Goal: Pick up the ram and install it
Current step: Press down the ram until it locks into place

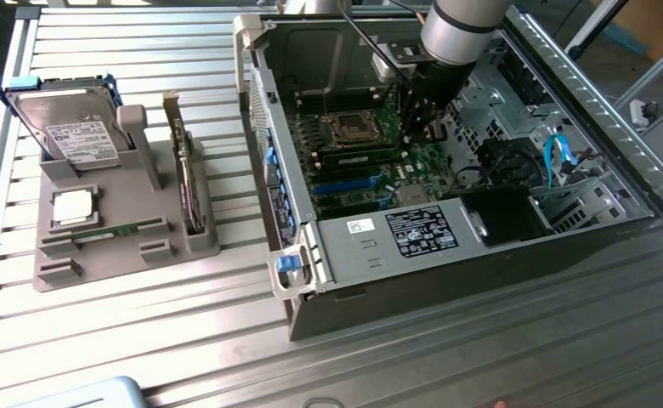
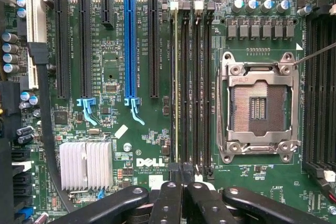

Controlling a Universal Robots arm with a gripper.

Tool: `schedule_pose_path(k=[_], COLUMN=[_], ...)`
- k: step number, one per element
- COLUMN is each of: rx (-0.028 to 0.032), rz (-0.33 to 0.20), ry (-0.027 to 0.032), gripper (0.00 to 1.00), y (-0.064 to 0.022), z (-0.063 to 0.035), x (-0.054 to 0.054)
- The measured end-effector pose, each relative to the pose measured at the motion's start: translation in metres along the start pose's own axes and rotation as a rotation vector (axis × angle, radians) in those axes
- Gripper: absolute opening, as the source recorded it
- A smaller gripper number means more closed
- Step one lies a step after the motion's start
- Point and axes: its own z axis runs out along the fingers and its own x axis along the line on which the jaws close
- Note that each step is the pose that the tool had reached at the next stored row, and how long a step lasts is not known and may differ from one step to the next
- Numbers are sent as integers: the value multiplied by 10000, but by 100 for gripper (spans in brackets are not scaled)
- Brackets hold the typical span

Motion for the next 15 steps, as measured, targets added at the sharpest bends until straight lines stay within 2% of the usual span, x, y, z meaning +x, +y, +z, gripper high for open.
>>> schedule_pose_path(k=[15], rx=[0], rz=[0], ry=[-2], gripper=[10], y=[0], z=[9], x=[0])
